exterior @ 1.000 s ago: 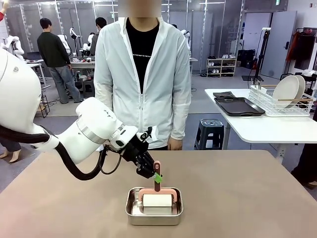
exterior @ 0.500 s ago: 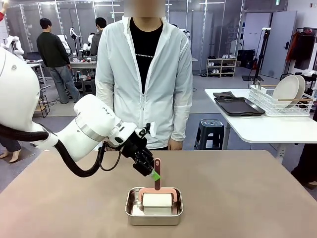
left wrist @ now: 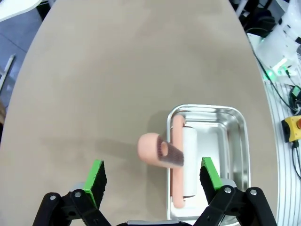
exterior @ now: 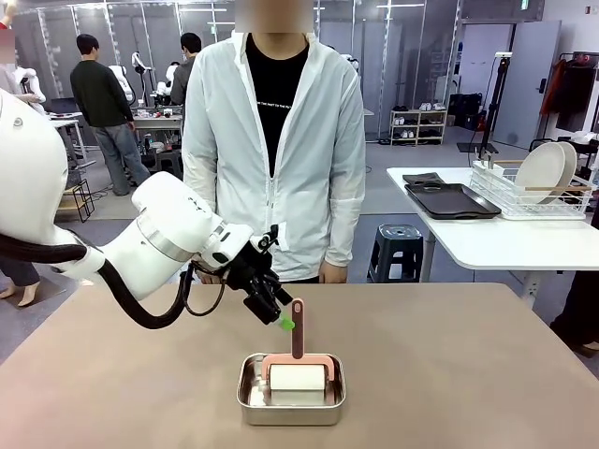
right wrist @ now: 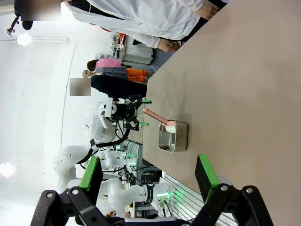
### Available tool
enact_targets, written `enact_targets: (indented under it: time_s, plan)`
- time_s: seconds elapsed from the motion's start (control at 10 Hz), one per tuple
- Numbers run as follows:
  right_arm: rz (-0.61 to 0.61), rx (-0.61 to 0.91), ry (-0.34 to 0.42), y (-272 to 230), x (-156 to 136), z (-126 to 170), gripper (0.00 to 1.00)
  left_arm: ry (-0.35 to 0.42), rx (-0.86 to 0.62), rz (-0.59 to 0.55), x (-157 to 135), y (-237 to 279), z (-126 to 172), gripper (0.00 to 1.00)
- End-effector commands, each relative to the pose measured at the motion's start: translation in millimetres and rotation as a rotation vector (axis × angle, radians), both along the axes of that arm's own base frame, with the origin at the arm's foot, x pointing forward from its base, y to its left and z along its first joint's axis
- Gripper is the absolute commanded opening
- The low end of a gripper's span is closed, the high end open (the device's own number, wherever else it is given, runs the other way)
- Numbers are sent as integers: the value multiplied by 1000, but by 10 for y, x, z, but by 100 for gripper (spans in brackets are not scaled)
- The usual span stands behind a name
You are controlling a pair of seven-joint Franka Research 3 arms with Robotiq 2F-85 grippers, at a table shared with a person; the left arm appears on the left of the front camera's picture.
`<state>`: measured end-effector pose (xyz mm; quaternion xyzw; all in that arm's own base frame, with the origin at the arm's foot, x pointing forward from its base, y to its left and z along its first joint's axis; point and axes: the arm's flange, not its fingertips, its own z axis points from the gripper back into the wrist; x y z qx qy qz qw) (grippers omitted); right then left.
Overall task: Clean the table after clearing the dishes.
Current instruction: Place the Lint Roller back on top of the Airtight Container.
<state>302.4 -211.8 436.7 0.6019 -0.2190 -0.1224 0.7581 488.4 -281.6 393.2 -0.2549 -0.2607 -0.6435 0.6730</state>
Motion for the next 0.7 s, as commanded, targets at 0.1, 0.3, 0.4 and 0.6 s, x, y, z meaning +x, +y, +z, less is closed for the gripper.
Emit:
enact_targets:
  time_s: [0.1, 0.3, 0.4, 0.6]
  plan:
    - [1, 3, -10, 14, -3, 31, 100, -26, 95, 112, -2, 289, 170, 100]
    - [1, 3, -10, 14, -3, 31, 100, -39, 142, 157, -64, 564, 243, 100]
    - [1, 3, -10, 14, -3, 31, 100, -18, 149, 119, -129, 723, 261, 100]
    - [1, 3, -10, 14, -3, 31, 100, -34, 98, 122, 68, 456, 194, 100]
